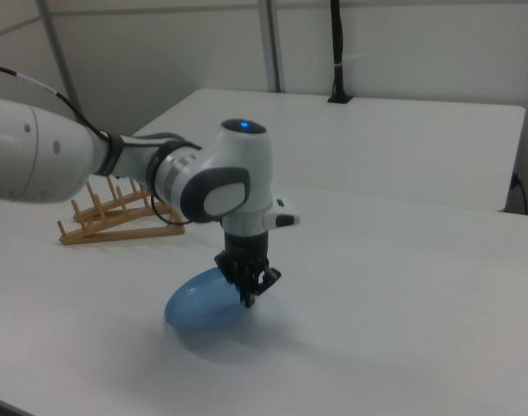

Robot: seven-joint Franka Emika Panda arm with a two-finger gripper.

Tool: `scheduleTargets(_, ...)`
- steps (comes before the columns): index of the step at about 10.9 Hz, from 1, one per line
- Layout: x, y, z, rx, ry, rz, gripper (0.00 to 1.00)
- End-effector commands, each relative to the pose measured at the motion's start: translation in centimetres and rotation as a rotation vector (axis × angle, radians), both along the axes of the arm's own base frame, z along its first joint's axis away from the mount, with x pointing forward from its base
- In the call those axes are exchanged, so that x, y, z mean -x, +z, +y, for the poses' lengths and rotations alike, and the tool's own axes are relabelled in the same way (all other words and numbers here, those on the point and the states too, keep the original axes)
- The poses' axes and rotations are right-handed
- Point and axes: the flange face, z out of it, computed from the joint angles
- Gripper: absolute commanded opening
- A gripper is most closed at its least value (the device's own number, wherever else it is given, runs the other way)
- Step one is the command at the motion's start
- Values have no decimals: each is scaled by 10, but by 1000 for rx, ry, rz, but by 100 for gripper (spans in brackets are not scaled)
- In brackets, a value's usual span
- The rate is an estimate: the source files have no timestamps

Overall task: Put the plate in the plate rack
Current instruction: 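Lift the plate by its rim and carry it upright over the rack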

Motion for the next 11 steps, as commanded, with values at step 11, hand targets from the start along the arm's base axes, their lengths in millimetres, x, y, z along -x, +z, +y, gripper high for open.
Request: scheduleTargets(11, -51, 246, 192, 135, -75, -356, 0)
